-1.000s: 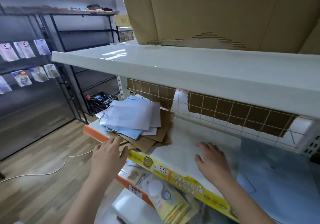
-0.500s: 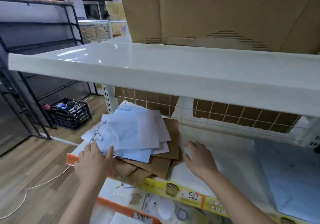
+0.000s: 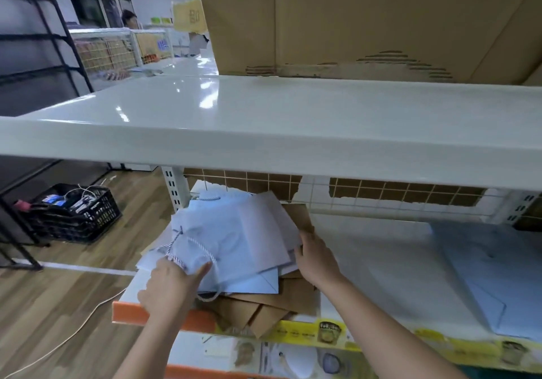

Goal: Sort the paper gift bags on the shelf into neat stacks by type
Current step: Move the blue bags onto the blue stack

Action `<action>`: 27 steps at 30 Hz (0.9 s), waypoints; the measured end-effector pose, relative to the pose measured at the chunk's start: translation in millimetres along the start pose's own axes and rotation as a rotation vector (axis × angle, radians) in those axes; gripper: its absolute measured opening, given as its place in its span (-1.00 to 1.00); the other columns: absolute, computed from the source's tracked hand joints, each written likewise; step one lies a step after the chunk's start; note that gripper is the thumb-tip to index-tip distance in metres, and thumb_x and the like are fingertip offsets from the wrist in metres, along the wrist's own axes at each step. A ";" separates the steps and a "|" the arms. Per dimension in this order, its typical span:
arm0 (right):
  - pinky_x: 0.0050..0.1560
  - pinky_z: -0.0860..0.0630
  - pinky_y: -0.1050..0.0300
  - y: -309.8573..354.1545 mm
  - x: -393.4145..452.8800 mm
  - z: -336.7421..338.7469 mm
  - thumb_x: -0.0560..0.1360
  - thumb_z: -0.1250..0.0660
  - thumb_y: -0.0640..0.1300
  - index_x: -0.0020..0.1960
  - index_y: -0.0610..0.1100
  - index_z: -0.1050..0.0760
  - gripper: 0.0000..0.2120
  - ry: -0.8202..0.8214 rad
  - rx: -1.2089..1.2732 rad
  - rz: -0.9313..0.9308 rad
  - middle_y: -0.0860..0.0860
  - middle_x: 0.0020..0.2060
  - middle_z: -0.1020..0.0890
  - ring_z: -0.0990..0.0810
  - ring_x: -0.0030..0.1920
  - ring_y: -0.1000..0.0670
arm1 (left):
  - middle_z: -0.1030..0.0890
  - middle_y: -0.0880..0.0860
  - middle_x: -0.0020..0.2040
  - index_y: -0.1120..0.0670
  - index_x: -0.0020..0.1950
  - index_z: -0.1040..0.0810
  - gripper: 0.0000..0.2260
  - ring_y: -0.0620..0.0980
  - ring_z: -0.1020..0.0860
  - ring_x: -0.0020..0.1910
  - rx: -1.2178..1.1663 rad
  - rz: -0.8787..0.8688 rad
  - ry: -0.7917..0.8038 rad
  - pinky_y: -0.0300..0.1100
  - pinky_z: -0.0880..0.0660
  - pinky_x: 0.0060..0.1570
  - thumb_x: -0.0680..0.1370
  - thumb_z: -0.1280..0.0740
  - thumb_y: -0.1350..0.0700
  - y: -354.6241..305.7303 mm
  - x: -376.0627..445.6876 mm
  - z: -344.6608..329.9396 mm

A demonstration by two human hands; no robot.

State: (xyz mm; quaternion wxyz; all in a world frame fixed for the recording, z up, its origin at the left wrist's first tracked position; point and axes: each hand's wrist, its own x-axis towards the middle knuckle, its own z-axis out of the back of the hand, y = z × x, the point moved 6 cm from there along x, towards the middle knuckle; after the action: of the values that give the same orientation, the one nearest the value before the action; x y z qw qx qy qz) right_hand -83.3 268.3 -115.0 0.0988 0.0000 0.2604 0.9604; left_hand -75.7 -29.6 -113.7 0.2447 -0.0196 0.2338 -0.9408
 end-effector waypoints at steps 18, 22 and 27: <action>-0.40 -0.20 0.12 -11.9 -1.9 22.2 0.55 -0.23 -0.12 -0.31 -0.11 -0.22 -0.70 -0.277 0.263 -0.078 0.00 -0.42 -0.28 -0.26 -0.42 0.04 | -0.63 0.15 -0.32 0.09 -0.17 -0.35 -0.87 0.18 -0.61 -0.28 -0.524 -0.144 -0.083 0.03 -0.45 -0.19 0.58 -0.18 0.15 20.2 26.6 29.3; -0.30 -0.62 0.21 -33.7 -15.7 33.3 0.60 -0.14 -0.19 0.04 -0.11 -0.37 -0.94 -0.233 0.520 -0.137 -0.04 -0.13 -0.43 -0.51 -0.17 -0.02 | -0.65 0.12 -0.29 0.19 -0.03 -0.38 -0.93 0.14 -0.62 -0.49 -0.757 -0.212 0.006 -0.21 -0.44 -0.53 0.60 -0.12 0.26 11.5 18.2 39.7; -0.07 -0.62 -0.06 -73.9 -35.0 47.3 0.54 -0.15 -0.20 0.03 -0.13 -0.34 -0.93 -0.353 0.576 -0.314 -0.12 -0.02 -0.48 -0.54 -0.05 -0.15 | -0.64 0.11 -0.23 0.14 0.06 -0.41 -0.88 0.03 -0.61 -0.51 -0.887 -0.264 -0.018 -0.34 -0.39 -0.61 0.61 -0.11 0.26 0.4 6.1 43.1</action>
State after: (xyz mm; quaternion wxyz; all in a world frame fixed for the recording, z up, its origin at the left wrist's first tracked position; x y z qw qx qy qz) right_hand -32.5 347.8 -109.3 0.2844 0.1536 0.4959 0.8060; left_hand -74.4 -51.4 -76.0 0.0926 -0.1603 0.6073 -0.7726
